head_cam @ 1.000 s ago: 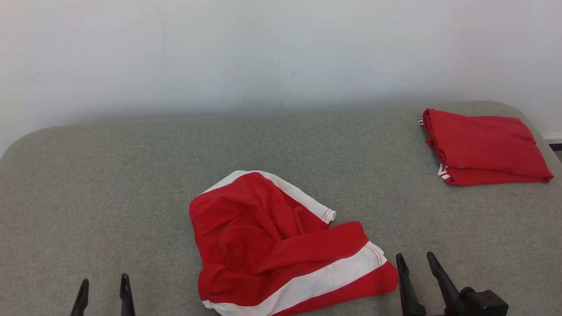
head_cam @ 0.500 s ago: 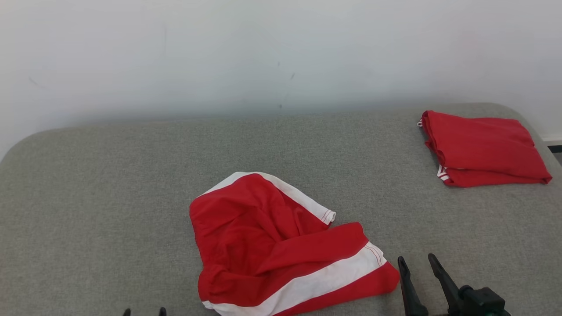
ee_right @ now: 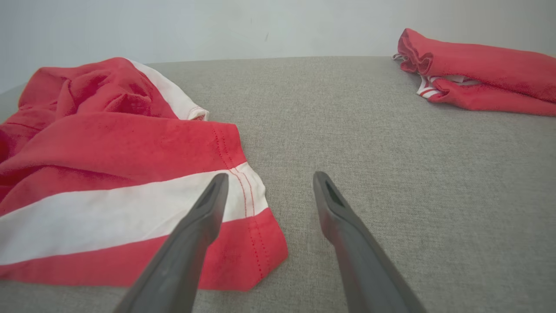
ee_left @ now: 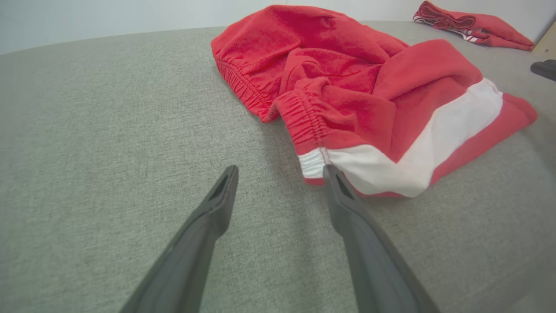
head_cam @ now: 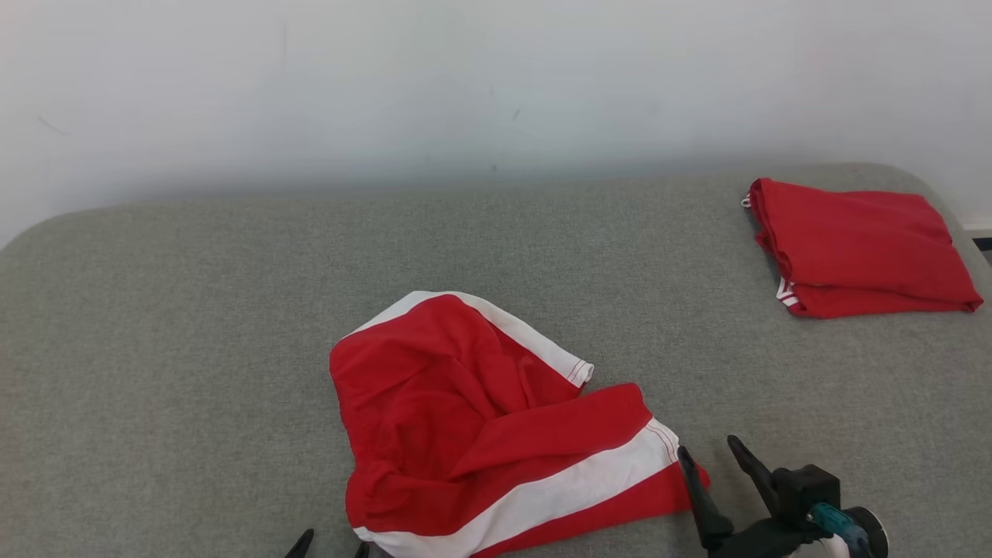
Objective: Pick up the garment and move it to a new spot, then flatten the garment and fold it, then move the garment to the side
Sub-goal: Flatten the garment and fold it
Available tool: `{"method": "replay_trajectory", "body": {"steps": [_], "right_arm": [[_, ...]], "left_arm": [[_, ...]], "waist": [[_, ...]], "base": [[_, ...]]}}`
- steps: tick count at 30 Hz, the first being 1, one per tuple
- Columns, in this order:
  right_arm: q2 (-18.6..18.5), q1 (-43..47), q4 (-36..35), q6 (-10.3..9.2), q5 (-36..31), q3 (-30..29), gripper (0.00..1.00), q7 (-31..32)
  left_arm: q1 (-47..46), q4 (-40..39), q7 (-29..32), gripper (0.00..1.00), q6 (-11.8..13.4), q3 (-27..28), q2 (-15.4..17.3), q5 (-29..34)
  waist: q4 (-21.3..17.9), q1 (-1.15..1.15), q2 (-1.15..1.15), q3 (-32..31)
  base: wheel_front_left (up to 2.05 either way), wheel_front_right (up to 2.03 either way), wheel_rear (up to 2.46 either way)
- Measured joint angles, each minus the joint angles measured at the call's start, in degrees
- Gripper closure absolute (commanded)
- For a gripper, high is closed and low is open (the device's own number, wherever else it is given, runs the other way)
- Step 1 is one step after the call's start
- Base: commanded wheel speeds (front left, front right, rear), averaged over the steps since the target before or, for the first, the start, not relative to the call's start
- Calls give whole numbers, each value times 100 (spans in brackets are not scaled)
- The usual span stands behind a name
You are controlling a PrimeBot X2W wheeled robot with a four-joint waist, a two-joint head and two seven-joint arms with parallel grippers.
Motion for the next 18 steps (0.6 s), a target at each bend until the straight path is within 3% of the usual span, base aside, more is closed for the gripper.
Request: {"method": "replay_trajectory", "body": {"steps": [14,15,16,17,18], "right_arm": [[-90,-1260,1648,0,463,1115,0,209],[-83,-1311,1720,0,530,1201,0,231],[-78,-1371,1789,0,601,1268,0,252],[-83,-1430,1849,0,669,1348,58,257],[-93,-1476,1893,0,735,1405,100,252]], "left_arm": [[-1146,828,0,0,-1,-1452,482,-761],[-1194,849,0,19,-1,-1561,519,-804],[-1238,866,0,50,-1,-1700,546,-849],[-1275,872,1,96,-1,-1817,579,-886],[-1311,864,1,100,-1,-1891,605,-903]], "waist": [[30,0,0,302],[38,0,0,317],[45,0,0,330],[53,0,0,339],[60,0,0,347]], "base": [[0,0,0],[0,0,0],[0,0,0],[0,0,0],[0,0,0]]}}
